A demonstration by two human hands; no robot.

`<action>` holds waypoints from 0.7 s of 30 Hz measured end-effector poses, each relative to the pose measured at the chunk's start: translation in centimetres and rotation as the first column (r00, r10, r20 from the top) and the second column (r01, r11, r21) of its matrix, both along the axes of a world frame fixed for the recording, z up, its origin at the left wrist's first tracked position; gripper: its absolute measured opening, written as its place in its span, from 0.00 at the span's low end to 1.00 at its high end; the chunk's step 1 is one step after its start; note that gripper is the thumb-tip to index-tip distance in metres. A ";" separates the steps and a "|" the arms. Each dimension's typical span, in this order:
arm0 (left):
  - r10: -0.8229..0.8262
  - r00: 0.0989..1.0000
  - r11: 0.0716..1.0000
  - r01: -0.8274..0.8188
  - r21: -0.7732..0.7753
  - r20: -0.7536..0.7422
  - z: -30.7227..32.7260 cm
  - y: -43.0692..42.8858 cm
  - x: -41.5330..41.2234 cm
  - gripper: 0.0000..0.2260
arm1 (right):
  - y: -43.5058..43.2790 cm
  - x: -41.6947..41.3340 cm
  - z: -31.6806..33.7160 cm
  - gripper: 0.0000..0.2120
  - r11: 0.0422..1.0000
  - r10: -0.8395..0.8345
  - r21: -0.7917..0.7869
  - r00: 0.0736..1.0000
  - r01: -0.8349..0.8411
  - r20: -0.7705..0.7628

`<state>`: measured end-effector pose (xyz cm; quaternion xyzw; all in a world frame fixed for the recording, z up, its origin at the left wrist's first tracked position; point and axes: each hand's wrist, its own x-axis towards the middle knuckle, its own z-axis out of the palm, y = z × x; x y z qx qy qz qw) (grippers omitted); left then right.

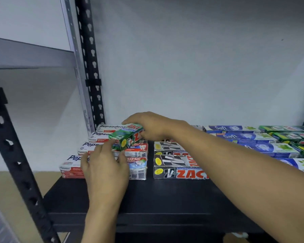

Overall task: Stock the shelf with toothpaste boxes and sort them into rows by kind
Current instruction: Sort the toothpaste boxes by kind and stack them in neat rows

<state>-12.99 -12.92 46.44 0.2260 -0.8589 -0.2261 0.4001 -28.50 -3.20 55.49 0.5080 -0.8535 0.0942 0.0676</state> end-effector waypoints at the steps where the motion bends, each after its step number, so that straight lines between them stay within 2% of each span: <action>1: -0.005 1.000 1.000 0.005 0.007 -0.001 0.0 -0.1 0.0 0.18 | -0.4 0.1 -0.2 0.29 1.000 0.013 0.027 1.000 -0.014 0.013; 4: -0.010 1.000 1.000 0.010 0.030 -0.002 0.0 -0.2 -0.1 0.18 | -0.9 0.2 -0.9 0.29 0.999 0.028 0.036 1.000 -0.028 0.013; 7: -0.012 0.999 0.998 0.014 0.058 -0.035 0.2 0.0 0.0 0.19 | -0.4 0.0 -1.1 0.30 0.999 0.031 -0.004 0.998 -0.031 -0.059; 13: -0.127 0.964 0.985 0.150 0.084 -0.233 0.9 0.9 0.8 0.25 | 3.1 2.0 0.7 0.33 0.999 0.043 -0.024 0.986 -0.048 -0.159; 16: -0.294 0.901 0.950 0.313 0.009 -0.320 1.4 1.8 1.5 0.25 | 6.4 4.4 2.1 0.33 0.997 0.048 -0.044 0.979 -0.057 -0.196; 19: -0.489 0.806 0.866 0.495 -0.073 -0.333 2.1 3.2 2.2 0.24 | 10.9 6.6 3.0 0.32 0.996 0.039 -0.063 0.969 -0.056 -0.244; 20: -0.551 0.757 0.816 0.577 -0.037 -0.351 2.3 4.1 2.4 0.23 | 12.6 7.1 3.0 0.30 0.996 0.037 -0.071 0.963 -0.058 -0.268; 21: -0.606 0.697 0.736 0.674 0.061 -0.385 2.4 5.4 2.8 0.23 | 14.3 7.7 2.9 0.29 0.995 0.037 -0.073 0.953 -0.062 -0.301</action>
